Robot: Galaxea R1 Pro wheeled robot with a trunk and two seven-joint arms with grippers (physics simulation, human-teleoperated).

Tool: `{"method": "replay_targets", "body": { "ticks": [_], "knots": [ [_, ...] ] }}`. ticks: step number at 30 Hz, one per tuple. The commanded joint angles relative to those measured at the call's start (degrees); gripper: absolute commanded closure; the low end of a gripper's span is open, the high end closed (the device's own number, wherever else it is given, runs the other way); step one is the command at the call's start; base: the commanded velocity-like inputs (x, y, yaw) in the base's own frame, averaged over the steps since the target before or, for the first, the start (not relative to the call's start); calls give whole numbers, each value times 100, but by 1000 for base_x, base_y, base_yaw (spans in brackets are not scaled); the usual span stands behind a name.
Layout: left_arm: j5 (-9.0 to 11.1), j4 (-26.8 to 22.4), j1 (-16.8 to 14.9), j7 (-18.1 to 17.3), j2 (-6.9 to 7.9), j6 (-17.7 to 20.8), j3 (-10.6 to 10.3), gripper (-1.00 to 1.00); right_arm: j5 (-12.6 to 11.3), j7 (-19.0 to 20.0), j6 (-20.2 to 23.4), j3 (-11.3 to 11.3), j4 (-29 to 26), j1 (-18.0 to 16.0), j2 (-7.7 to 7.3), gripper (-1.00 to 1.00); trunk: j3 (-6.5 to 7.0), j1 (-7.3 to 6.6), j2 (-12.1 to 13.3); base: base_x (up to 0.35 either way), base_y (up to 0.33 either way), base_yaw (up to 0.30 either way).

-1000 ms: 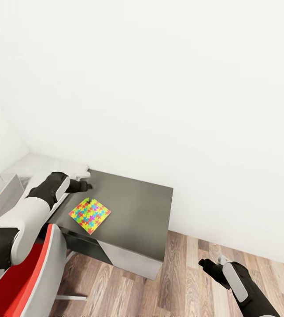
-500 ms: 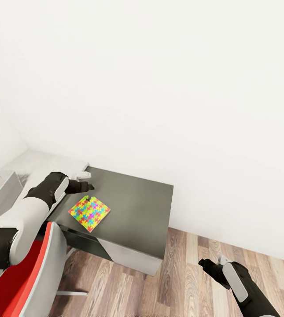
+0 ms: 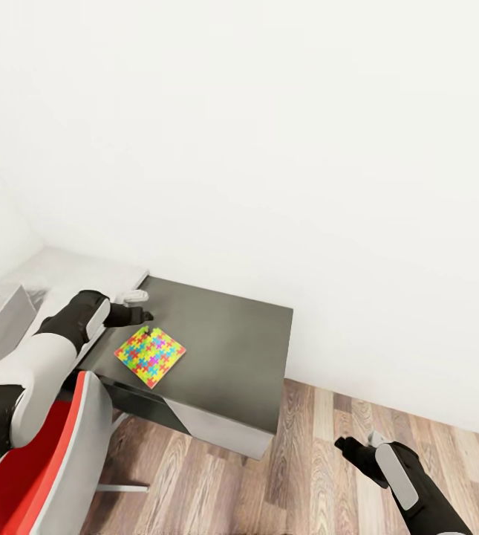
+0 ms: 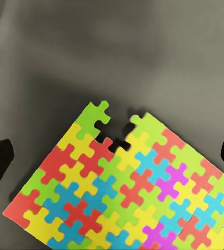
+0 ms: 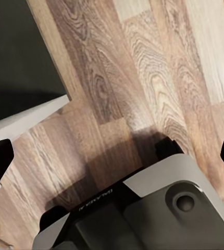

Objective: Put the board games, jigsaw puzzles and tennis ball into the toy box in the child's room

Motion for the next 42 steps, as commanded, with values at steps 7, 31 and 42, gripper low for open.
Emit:
{"method": "replay_targets", "body": {
  "ticks": [7, 31, 42],
  "knots": [
    [39, -6, -4, 24, 19, 29, -29, -100, -60, -51, 18, -1, -11, -2, 0, -100, -74, 3, -11, 0, 0, 0],
    [37, -5, -4, 20, 78, -6, -32, -100, -63, -51, 16, -1, -11, -2, 0, -100, -293, 3, -11, 0, 0, 0],
    [41, -14, -4, 16, 126, -15, -35, -100, -63, -51, 16, -1, -11, -2, 0, -100, -394, 3, -11, 0, 0, 0]
  ]
}}
